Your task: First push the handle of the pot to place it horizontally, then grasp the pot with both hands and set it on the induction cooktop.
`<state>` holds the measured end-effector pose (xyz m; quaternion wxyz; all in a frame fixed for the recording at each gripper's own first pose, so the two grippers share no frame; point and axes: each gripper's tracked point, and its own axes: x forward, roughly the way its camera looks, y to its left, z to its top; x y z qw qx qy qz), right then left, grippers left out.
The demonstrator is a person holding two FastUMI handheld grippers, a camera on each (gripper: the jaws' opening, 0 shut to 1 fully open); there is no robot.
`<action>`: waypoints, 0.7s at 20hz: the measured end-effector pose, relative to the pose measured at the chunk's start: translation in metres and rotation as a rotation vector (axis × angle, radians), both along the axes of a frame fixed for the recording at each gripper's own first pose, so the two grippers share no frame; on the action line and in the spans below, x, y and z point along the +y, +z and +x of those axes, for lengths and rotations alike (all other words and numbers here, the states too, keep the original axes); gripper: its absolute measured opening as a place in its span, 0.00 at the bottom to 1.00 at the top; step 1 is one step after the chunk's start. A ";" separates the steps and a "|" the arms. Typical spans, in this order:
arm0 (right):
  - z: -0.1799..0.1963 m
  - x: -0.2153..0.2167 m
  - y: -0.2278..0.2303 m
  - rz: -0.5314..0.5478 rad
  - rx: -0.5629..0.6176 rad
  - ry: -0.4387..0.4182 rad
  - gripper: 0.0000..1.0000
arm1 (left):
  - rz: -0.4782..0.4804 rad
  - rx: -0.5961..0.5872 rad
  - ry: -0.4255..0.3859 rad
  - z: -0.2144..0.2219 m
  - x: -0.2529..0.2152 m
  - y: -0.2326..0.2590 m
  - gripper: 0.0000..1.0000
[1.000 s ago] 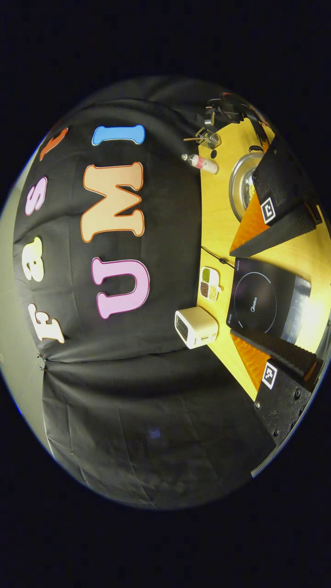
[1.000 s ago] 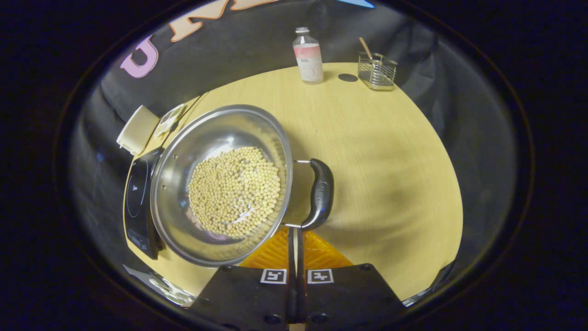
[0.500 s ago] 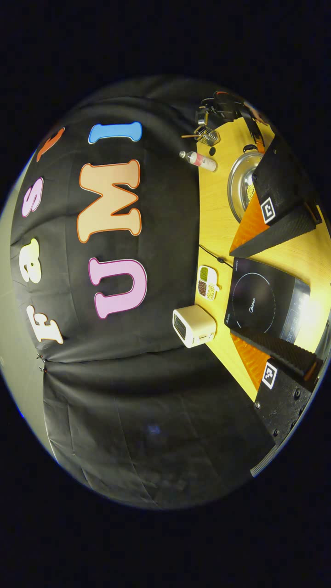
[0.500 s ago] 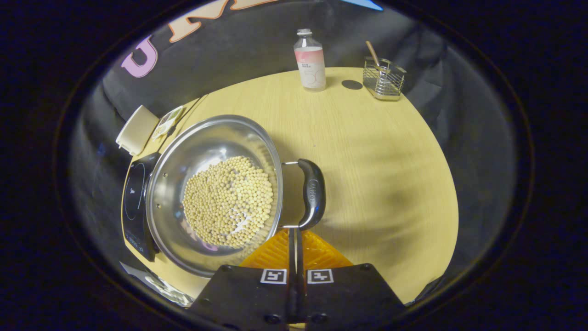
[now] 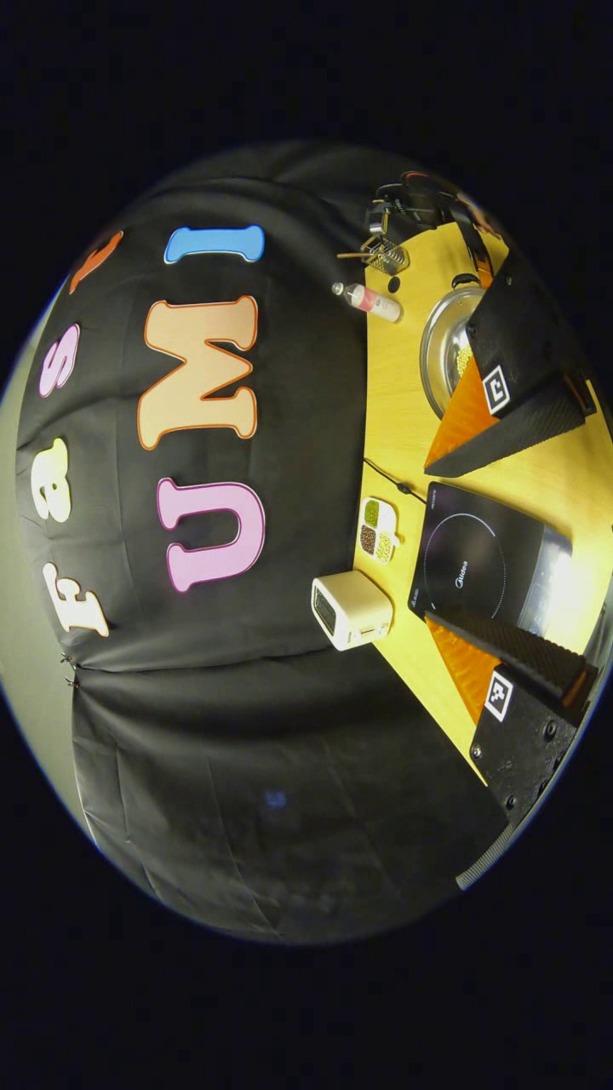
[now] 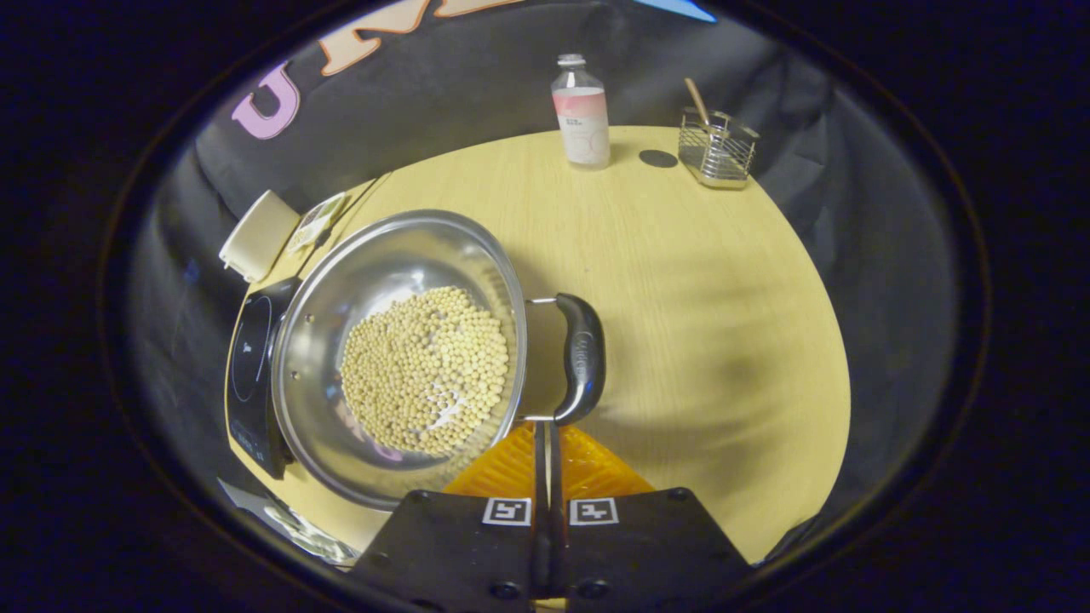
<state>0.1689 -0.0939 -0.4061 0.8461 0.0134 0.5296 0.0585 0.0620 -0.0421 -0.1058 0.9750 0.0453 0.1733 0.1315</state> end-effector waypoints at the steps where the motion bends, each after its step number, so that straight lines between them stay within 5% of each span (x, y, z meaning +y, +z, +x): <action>1: 0.000 0.000 0.000 -0.002 -0.002 0.006 0.02 | 0.001 0.000 -0.001 0.000 0.000 0.000 0.93; 14: -0.024 -0.014 -0.023 -0.112 0.032 0.095 0.00 | 0.006 0.004 0.004 -0.011 0.002 -0.005 0.94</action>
